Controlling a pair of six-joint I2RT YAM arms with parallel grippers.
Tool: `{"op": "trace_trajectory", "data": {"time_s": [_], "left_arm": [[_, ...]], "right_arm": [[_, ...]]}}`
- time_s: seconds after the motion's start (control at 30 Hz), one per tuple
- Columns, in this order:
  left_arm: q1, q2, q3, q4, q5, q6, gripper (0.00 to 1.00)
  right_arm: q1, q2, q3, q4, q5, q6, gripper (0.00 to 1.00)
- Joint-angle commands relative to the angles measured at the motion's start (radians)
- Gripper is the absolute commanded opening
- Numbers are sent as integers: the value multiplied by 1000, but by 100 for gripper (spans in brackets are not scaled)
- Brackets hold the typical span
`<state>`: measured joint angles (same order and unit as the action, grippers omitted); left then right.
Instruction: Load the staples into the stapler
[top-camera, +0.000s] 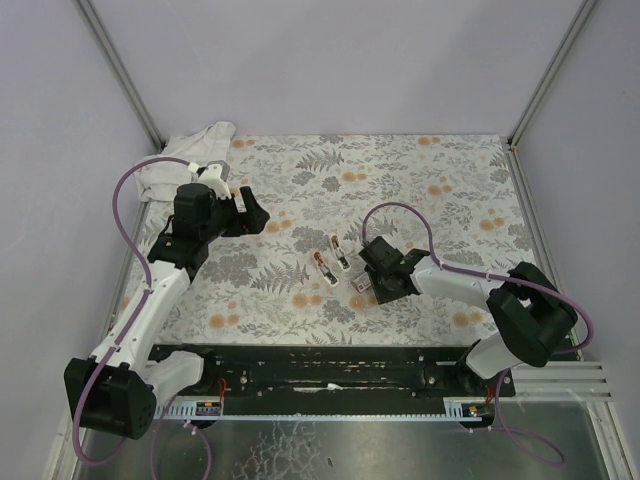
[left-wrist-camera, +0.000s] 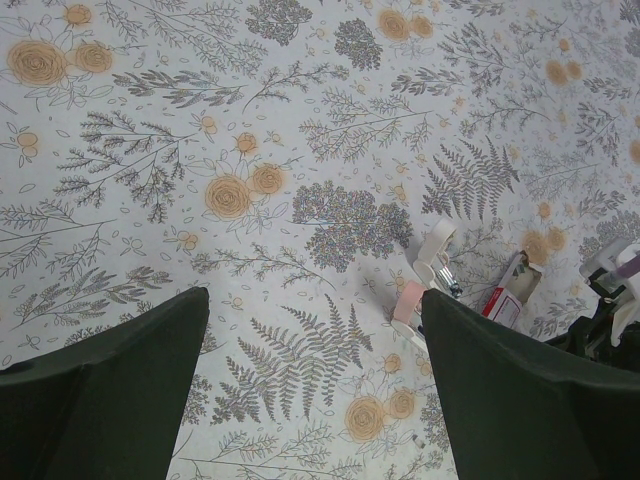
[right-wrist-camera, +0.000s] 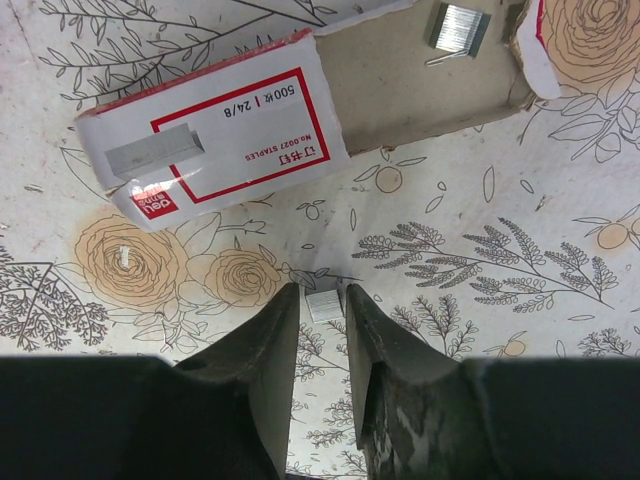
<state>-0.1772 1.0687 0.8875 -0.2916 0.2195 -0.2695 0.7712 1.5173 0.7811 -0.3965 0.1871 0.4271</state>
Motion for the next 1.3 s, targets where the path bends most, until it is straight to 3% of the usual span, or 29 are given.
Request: {"op": "trace_trajectory", "data": {"time_s": [0.0,0.33,0.7,1.27], "left_arm": [[7,5,-10,46,10,-7,86],[7,3,-9,46,5,-5,86],[7,4,-11,46,5,-5,86],[8,6,-12,46,-3,-4,86]], "right_arm": [[-3,18,-29,-35,-23,-4,31],[-3,-8,-5,-48,-28,-25,20],[16,-104,25,72,-158,-65,19],[115,86,218,211,-91,-116,19]]}}
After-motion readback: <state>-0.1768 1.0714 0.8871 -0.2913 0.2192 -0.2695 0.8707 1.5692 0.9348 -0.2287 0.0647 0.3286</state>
